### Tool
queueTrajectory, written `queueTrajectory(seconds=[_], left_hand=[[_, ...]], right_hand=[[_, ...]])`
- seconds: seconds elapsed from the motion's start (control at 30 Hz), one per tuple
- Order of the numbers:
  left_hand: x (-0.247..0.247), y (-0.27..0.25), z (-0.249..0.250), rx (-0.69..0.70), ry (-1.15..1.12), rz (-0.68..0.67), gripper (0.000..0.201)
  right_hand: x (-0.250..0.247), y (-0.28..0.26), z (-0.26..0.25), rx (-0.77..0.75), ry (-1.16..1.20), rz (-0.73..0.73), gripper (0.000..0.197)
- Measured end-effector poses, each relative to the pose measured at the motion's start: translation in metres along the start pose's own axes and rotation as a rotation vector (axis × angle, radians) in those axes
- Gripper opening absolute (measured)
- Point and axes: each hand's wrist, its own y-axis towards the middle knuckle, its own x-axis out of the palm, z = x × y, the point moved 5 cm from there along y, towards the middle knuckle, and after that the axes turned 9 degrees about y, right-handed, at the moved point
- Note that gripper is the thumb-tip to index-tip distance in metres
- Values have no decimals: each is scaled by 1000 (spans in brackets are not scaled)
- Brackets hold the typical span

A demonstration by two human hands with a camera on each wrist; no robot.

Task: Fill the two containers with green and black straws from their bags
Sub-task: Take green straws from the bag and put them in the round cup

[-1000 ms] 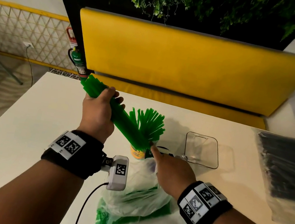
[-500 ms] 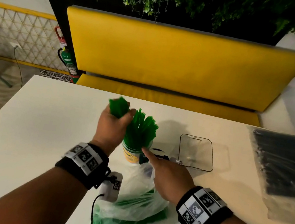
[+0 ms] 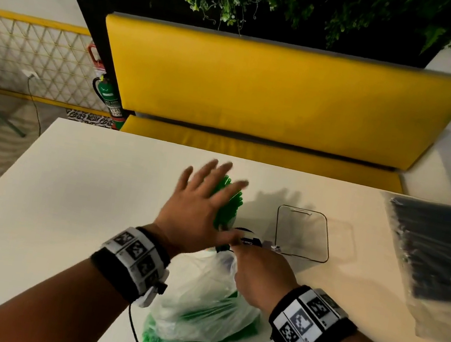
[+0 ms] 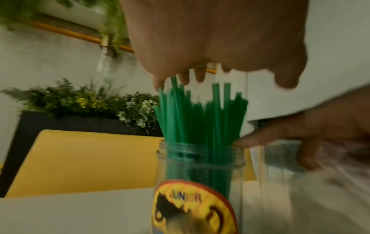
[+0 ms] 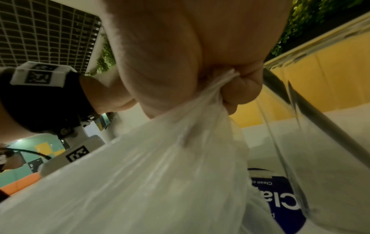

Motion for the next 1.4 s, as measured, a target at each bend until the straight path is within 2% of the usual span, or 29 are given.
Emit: queueTrajectory(seconds=[0.07,0.13,0.2,0.33,0.47,0.57,0.63,0.67,0.7,0.73,0.77,0.83,0.87,0.9,1.0,1.07,1.13,1.23,1.33,1.4], left_hand=[[9,2,0,4,65,-22,60],[5,6,-14,-53,-14,98,39],[2,9,-27,-108,-7,132,40],[10,8,-27,-51,-37,24,37],[0,13,-38,-178,-219,-2,40],[-37,7,-35,-255,-255,134,47],[-73,-12,-18,-143,-245,321,30],[-84,-25,-5,-43,-268,358,20],[-87,-39,10,54,-314,325,14],[-80,-52,23,109,-351,215,14],[-62,-64,34,117,-366,43,18],[-13,-86,49,75,-352,-356,34],[13,-95,53,41,-352,-496,39],[33,-100,53,-10,-380,-580,39],[71,-106,65,-76,-476,-706,42],[95,-115,73,-88,-244,-855,52],[105,-121,76,-119,6,-931,62],[102,-112,86,-102,121,-874,59],[109,-108,97,-46,136,-848,49],[120,-113,104,-33,121,-900,42]], right_hand=[[-1,0,-1,7,17,-6,71],[0,0,-1,6,34,-20,82],[1,1,1,21,52,-31,84],[1,-2,-1,24,60,-36,84],[-3,2,-4,-2,45,-51,81],[-7,-2,-3,8,78,-3,80],[-5,-7,1,51,151,7,82],[-4,-10,2,66,187,5,82],[-1,-13,4,75,219,-3,81],[0,-15,6,78,252,-5,78],[1,-17,7,79,296,7,74],[1,-19,8,64,399,50,59],[0,-20,7,50,442,62,51],[1,-20,5,36,472,66,43],[3,-25,0,-10,538,90,19],[5,-28,-1,-27,597,106,10],[9,-31,-1,-41,688,69,14],[15,-36,1,-56,690,8,28],[15,-41,3,-42,676,-35,27],[15,-44,5,-31,670,-49,25]])
